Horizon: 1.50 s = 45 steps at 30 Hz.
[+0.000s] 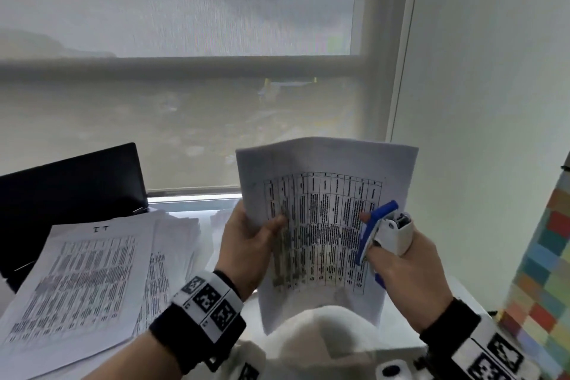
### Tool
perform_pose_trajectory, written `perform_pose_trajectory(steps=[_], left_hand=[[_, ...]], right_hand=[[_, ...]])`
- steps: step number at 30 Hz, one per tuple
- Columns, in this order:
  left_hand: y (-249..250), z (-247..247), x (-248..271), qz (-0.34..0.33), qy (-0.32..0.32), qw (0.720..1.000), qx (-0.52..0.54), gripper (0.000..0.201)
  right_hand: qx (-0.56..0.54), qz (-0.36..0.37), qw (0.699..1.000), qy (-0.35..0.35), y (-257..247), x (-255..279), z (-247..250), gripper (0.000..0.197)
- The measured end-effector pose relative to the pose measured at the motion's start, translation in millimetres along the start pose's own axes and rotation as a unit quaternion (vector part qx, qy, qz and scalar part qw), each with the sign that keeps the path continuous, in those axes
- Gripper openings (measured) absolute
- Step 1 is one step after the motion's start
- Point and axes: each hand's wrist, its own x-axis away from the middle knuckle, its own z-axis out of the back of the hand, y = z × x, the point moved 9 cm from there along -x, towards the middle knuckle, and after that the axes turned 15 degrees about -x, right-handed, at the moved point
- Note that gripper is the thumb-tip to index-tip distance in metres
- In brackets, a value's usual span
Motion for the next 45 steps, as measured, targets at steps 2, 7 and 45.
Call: perform_pose_trajectory(steps=[2, 7, 45], left_hand=[[-5.5, -7.9, 2.7, 0.011, -0.029, 0.999, -0.035, 0.028], [-15.5, -0.7, -4.8, 0.038, 0.001, 0.998, -0.046, 0.03], [-18.7, 16.5, 6.8, 0.045, -0.028, 0.995, -0.086, 0.027]], right_hand=[[0.018, -0.012, 1.0, -0.022, 5.6, 1.7, -5.5, 0.011], [-0.003, -0.042, 0.999, -0.03, 14.4, -2.5, -6.0, 0.018], [0.019, -0.036, 0.999, -0.015, 18.0, 0.9, -19.3, 0.024]])
